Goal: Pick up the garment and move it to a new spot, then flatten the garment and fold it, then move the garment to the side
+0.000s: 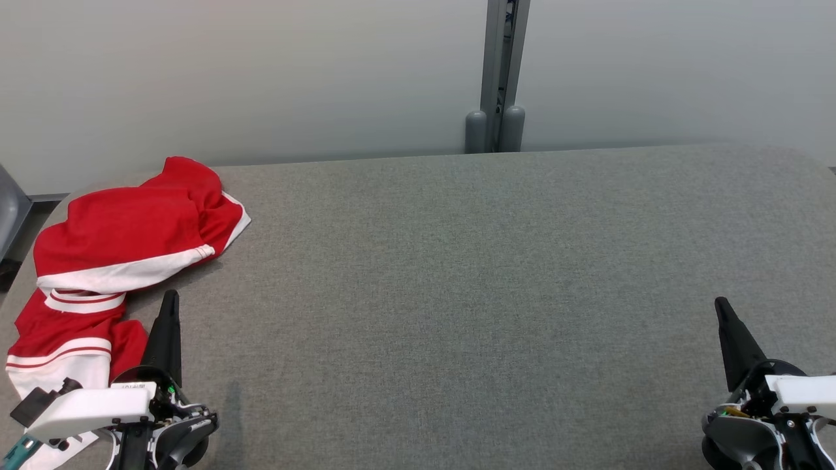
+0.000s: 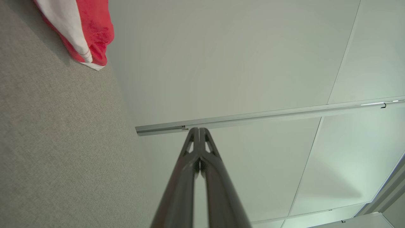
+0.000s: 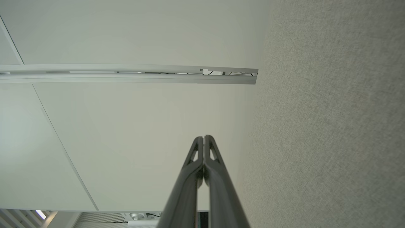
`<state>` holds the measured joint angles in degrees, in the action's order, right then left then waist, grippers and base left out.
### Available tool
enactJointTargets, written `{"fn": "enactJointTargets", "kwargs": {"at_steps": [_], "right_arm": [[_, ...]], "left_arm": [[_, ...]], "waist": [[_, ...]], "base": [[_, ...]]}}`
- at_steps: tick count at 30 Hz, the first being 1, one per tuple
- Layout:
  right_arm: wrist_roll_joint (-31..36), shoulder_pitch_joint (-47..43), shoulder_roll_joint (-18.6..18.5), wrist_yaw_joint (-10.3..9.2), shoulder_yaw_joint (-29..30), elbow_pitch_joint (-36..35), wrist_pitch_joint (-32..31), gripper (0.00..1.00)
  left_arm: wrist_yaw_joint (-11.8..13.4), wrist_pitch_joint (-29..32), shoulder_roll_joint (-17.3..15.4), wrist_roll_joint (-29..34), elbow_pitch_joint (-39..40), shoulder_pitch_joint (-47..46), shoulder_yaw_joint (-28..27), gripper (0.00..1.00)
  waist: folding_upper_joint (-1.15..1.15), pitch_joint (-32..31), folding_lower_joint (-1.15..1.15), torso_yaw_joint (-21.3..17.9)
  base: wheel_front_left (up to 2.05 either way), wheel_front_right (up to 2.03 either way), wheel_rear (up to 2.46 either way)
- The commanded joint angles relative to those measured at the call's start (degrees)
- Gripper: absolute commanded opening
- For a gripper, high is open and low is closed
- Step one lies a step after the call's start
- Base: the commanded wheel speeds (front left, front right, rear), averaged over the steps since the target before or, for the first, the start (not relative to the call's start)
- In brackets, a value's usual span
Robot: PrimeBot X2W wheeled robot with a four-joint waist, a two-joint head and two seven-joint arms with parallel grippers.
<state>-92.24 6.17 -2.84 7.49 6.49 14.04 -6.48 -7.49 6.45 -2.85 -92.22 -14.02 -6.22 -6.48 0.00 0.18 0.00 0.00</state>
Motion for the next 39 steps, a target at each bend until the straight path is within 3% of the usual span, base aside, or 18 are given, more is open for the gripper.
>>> {"fn": "enactJointTargets", "kwargs": {"at_steps": [1, 34, 35, 39], "right_arm": [[0.29, 0.34, -0.44, 0.24, 0.03, -0.14, 0.17, 0.0], [0.29, 0.34, -0.44, 0.24, 0.03, -0.14, 0.17, 0.0], [0.0, 0.0, 0.0, 0.0, 0.0, 0.0, 0.0, 1.0], [-0.07, -1.31, 0.6, -0.09, -0.25, 1.04, 0.31, 1.0]], "left_arm": [[-0.16, -0.02, -0.33, 0.25, 0.09, -0.28, -0.17, 0.0], [-0.16, -0.02, -0.33, 0.25, 0.09, -0.28, -0.17, 0.0], [0.0, 0.0, 0.0, 0.0, 0.0, 0.0, 0.0, 1.0], [0.06, -0.29, 0.48, -0.07, -1.23, 1.07, 0.38, 1.0]], "waist": [[0.0, 0.0, 0.0, 0.0], [0.0, 0.0, 0.0, 0.0], [0.0, 0.0, 0.0, 0.0], [0.0, 0.0, 0.0, -0.01]], "base": [[0.0, 0.0, 0.0], [0.0, 0.0, 0.0], [0.0, 0.0, 0.0], [0.0, 0.0, 0.0]]}}
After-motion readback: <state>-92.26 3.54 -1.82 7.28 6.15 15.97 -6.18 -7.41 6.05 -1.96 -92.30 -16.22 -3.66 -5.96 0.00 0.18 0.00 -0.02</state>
